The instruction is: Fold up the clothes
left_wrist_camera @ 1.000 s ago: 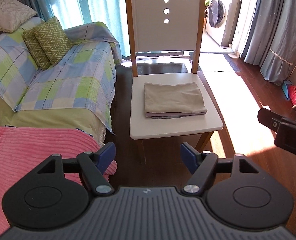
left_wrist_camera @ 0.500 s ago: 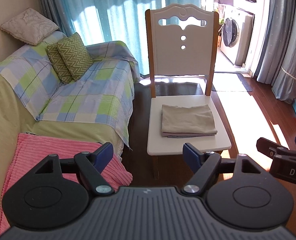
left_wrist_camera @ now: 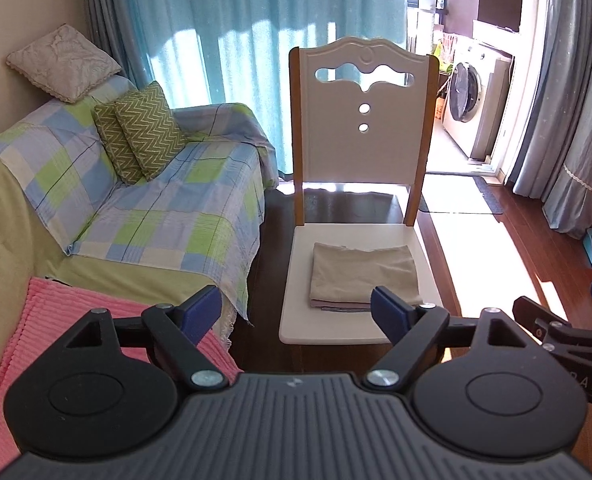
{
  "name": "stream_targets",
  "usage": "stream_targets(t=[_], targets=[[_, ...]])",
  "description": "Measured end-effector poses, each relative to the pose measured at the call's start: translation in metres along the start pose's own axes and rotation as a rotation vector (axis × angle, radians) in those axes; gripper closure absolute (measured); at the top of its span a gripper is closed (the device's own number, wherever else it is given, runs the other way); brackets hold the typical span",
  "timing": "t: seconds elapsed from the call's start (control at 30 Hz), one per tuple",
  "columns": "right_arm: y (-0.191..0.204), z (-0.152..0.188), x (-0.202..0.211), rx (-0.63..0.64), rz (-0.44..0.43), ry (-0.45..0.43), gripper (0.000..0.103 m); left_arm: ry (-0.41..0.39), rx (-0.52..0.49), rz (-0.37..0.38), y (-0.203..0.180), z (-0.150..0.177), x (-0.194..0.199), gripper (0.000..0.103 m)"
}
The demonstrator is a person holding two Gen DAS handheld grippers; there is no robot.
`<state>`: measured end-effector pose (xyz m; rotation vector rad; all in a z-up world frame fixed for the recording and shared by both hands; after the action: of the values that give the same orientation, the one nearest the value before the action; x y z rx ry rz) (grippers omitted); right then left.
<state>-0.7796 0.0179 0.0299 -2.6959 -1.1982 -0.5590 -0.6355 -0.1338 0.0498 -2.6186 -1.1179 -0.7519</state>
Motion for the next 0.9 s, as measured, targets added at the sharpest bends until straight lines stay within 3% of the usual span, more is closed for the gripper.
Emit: stream_targets(t=[0.5, 0.9], targets=[[-0.026, -0.016, -0.053, 0.041, -0.076, 0.086, 0.001, 0.026, 0.030, -0.043, -0.025, -0.025, -0.033, 0.019], [-0.061, -0.014, -0.071, 0.054, -0.088, 0.152, 0.001, 0.076, 0.036, -0.036, -0.053, -0.027, -0.049, 0.019]])
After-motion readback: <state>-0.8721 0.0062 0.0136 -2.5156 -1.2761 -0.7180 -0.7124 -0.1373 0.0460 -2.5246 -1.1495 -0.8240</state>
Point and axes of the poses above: each gripper's, at about its wrist camera, not at the fingertips, and x roughly against the way its jaws point, y to its left, z to its underside, the point moved 5 cm from there along -x, roughly the way its jaws point, and after that the axes turned 12 degrees about -y, right-handed, at the moved point
